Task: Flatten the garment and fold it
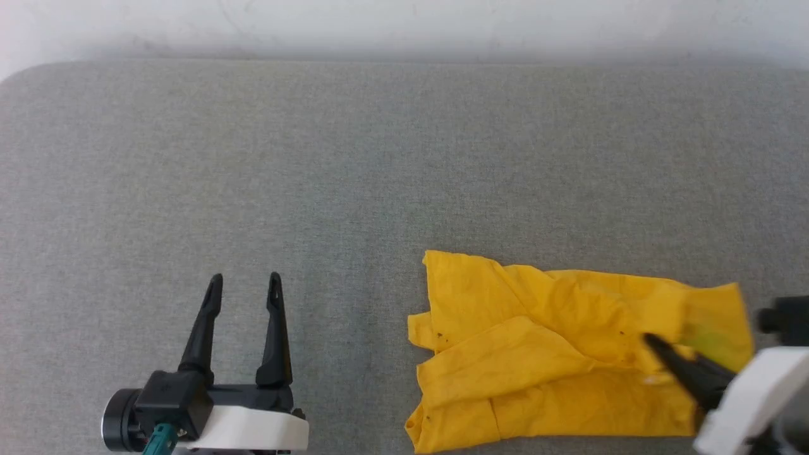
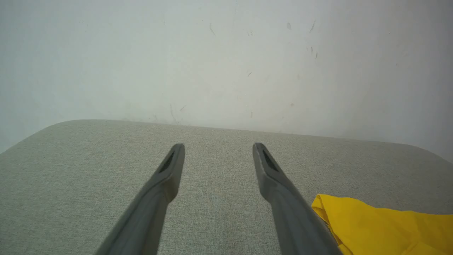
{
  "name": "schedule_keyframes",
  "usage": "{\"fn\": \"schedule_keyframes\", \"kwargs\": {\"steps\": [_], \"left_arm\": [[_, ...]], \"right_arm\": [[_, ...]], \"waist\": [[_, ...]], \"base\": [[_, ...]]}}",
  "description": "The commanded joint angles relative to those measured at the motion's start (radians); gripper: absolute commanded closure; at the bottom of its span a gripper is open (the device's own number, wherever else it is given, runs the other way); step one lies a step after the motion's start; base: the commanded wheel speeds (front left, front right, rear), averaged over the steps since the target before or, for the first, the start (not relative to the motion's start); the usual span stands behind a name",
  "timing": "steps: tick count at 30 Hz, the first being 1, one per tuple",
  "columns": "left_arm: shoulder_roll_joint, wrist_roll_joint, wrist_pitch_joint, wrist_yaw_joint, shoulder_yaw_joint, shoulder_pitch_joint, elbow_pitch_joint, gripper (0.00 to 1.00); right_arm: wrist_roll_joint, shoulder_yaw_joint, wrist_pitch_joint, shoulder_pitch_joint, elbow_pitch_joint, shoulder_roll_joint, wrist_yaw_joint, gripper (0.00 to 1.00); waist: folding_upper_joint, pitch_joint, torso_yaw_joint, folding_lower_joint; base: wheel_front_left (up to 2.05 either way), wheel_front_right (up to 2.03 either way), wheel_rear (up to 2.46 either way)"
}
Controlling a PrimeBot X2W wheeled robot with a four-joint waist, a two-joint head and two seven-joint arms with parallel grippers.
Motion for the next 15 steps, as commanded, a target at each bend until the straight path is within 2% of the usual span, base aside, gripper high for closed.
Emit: {"fn": "schedule_keyframes", "kwargs": {"steps": [1, 8, 15], "left_arm": [[-0.004, -0.006, -0.004, -0.010, -0.001, -0.006, 0.007, 0.00], [-0.008, -0.017, -0.005, -0.027, -0.008, -0.012, 0.026, 0.00], [-0.019, -0.029, -0.005, -0.033, -0.008, -0.005, 0.037, 0.00]], "right_arm": [[0.008, 0.032, 0.012, -0.010, -0.025, 0.014, -0.001, 1.00], [0.010, 0.202, 0.044, -0.069, -0.084, 0.056, -0.001, 1.00], [-0.019, 0.282, 0.043, -0.134, -0.051, 0.090, -0.001, 1.00]], "waist": [[-0.0001, -0.009, 0.009, 0.0000], [-0.0001, -0.025, 0.048, 0.0000], [-0.0001, -0.030, 0.079, 0.0000]], "base": [[0.00, 0.00, 0.00], [0.00, 0.00, 0.00], [0.00, 0.00, 0.00]]}}
